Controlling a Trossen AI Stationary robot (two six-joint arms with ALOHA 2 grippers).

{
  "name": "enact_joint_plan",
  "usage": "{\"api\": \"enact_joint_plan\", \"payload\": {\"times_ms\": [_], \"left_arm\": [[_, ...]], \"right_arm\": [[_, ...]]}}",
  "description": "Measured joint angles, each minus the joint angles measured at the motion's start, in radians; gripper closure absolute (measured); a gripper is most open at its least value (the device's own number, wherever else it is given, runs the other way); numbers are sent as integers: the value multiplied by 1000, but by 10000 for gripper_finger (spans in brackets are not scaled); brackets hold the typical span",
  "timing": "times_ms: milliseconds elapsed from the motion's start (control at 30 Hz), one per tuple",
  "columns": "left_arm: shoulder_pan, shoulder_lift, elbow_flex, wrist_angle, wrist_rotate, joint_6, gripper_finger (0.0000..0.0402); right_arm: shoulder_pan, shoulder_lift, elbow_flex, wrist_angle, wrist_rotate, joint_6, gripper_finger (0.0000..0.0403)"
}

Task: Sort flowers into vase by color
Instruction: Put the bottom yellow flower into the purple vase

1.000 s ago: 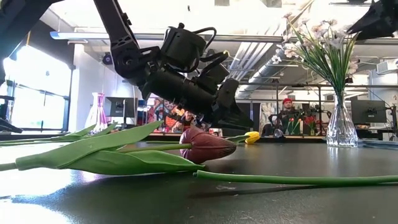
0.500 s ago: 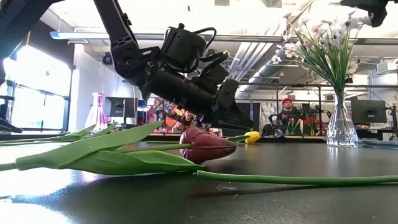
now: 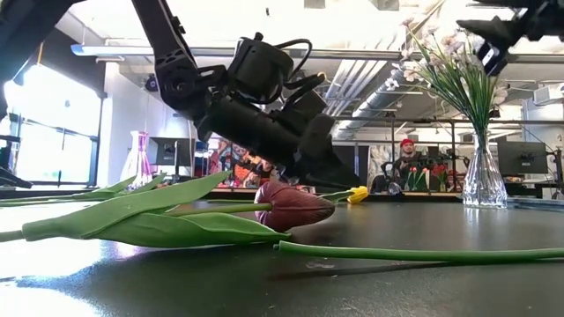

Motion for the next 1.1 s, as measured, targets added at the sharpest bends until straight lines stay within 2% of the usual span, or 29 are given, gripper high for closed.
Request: {"api": "enact_joint_plan", "payload": {"times_ms": [133, 300, 567, 867, 1100], "left_arm": [[-10, -34, -25, -42, -6, 0, 271], [-28, -115, -98, -42, -46, 0, 271], [-66, -253, -214, -39, -100, -28, 271], [-91, -260, -222, -25, -120, -57, 271], [-98, -260, -221, -3, -122, -76, 271]], "right_arm": [[39, 0, -41, 11, -3, 33, 263], [144, 8, -98, 72, 38, 64, 263], [347, 66, -241, 241, 233, 133, 263], [531, 177, -343, 396, 480, 196, 263], [599, 319, -345, 427, 594, 289, 263]]}}
